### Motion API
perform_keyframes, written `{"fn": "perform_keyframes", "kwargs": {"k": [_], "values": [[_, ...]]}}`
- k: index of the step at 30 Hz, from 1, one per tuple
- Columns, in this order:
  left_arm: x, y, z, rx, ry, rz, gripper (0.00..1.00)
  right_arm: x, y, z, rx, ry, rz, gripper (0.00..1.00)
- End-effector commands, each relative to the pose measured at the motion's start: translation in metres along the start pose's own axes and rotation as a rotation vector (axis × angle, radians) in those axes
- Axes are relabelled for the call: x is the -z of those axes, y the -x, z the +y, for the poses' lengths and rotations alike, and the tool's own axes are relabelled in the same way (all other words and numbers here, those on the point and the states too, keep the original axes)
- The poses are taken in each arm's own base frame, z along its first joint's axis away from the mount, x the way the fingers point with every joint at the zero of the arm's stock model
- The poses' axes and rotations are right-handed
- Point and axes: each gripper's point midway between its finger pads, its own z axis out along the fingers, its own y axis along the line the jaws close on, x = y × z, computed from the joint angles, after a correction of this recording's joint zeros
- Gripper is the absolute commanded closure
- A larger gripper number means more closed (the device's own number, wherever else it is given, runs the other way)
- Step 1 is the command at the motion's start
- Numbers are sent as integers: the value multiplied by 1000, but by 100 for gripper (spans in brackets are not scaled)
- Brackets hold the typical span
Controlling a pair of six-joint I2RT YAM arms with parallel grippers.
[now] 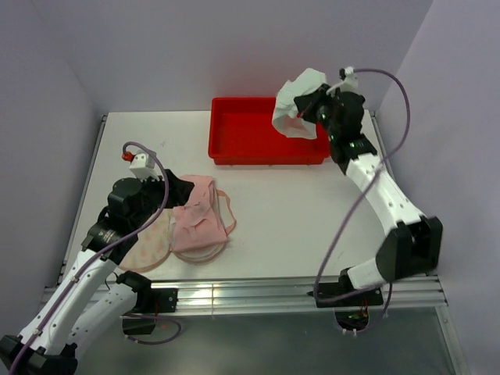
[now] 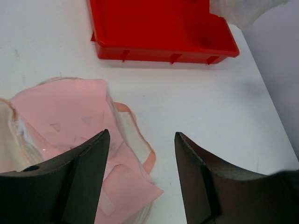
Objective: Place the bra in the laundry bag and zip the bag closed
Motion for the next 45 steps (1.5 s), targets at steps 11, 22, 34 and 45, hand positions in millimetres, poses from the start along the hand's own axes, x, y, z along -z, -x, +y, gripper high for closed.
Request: {"fn": "perform_keyframes", "kwargs": {"k": [11, 22, 34, 45], "values": [[-40, -37, -58, 137, -194, 113, 33, 206, -249, -35, -183, -69, 410, 47], [-51, -56, -67, 66, -137, 130, 32, 174, -234, -48, 207, -124, 508, 34], [-40, -64, -61, 46, -151, 128, 33, 86, -271, -44, 218, -53, 719, 28], [-40, -68, -64, 35, -174, 132, 31, 52, -315, -55, 26, -38, 807, 40]]}}
